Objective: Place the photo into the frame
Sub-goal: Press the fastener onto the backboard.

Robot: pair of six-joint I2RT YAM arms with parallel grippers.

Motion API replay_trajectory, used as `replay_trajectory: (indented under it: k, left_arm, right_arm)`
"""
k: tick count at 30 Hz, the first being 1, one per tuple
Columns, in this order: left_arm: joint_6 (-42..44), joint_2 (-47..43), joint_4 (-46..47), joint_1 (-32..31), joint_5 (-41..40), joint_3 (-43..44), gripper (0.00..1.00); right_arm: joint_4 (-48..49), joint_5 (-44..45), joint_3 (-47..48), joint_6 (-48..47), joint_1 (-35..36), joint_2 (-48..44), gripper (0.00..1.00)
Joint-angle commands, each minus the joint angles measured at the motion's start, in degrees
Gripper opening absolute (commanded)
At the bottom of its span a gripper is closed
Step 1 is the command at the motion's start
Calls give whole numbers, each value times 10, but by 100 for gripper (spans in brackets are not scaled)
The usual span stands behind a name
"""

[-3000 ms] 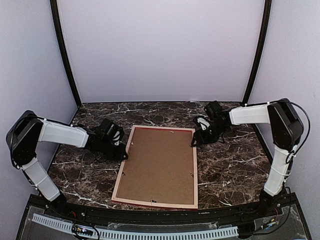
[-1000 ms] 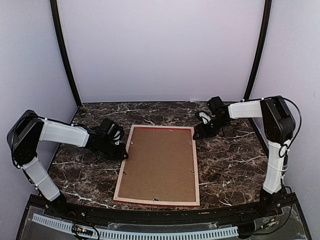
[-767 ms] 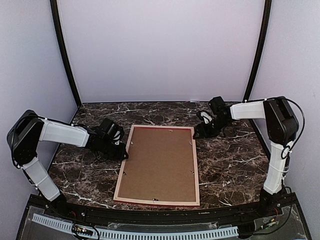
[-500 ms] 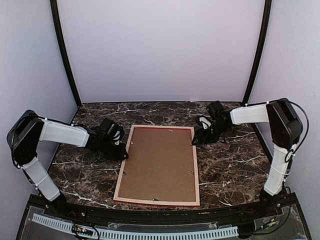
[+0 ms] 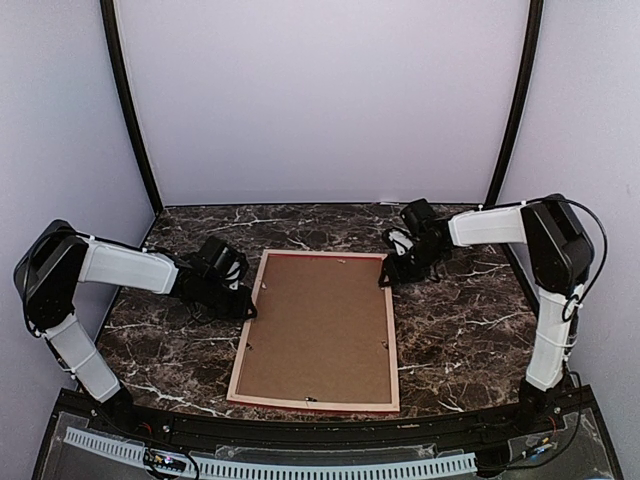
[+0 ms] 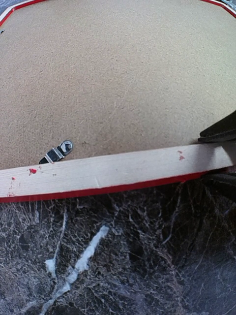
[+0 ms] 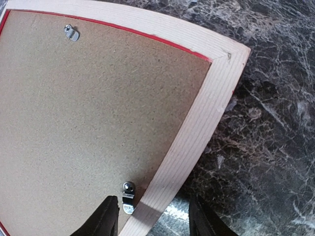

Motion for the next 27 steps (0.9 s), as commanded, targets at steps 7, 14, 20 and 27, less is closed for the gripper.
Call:
replay_trajectory:
  k: [7, 14, 20, 27]
  left_arm:
    - [20, 53, -71, -4, 8, -37, 22]
    - [21, 54, -74, -3, 8, -35, 22]
    - [22, 53, -75, -3, 7, -34, 22]
    - [24, 54, -80, -3, 7, -31, 22]
  right_arm:
    - [-15, -1, 22, -34, 4, 23, 49]
    - [-28, 10, 18, -55, 7, 29, 50]
    - [-40, 38, 28, -75, 12, 49, 50]
    - [-44, 67, 37, -92, 13, 64, 40]
